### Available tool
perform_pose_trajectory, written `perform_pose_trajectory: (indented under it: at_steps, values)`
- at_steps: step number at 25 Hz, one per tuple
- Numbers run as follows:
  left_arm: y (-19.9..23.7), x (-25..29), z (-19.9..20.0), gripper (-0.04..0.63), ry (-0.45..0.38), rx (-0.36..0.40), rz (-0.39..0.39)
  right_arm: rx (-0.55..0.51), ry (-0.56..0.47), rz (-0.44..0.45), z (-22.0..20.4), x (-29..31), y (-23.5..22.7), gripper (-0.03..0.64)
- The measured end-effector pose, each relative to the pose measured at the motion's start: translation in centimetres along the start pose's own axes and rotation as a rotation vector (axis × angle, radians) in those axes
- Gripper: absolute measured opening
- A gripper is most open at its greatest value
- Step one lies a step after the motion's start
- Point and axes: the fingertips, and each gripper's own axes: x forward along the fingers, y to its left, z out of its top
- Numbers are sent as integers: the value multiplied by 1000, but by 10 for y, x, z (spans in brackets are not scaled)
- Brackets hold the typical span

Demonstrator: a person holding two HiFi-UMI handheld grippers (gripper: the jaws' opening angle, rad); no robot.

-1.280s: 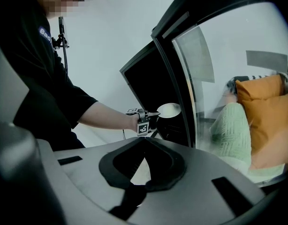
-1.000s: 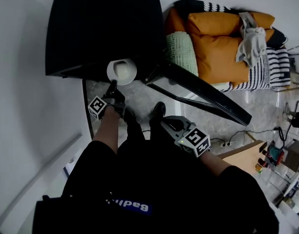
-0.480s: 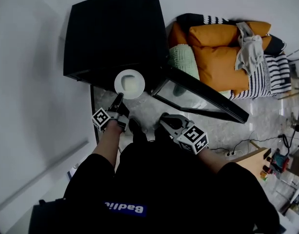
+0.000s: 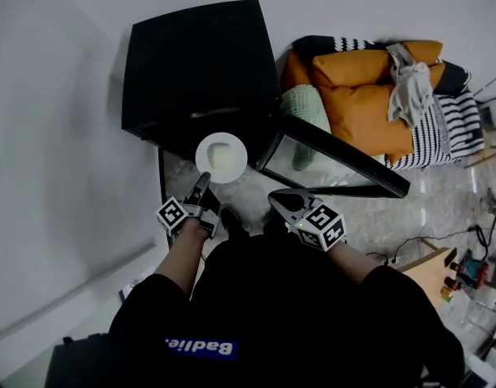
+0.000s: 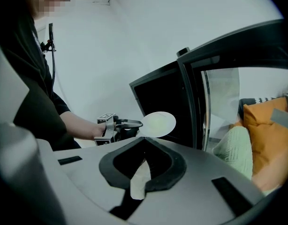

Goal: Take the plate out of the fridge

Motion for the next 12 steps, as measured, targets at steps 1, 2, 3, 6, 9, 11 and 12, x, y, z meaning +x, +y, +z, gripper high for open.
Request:
perform_pose_trajectory:
  at_steps: [1, 2, 3, 6, 9, 11, 12]
  values:
    - [-4, -3, 0, 17, -1, 0, -2, -3, -2, 2, 0, 0, 1, 8]
    - [-8, -6, -1, 17, -3, 1, -5, -7, -7, 3, 2, 1, 2, 8]
    - [-13, -8, -1, 17, -5, 1, -10, -10, -12, 2, 3, 1, 3, 8]
    - [-28, -13, -2, 17, -8, 2, -28, -12, -27, -5, 8, -1, 4, 8]
    - [-41, -19, -2, 17, -13, -7, -36, -15, -47, -9, 12, 0, 4, 8]
    - [-50, -22, -3, 17, -15, -20, -47, -19, -61, -12, 15, 1, 4, 8]
    - [-54, -24, -3, 17, -16, -23, -52, -20, -64, -14, 16, 2, 4, 8]
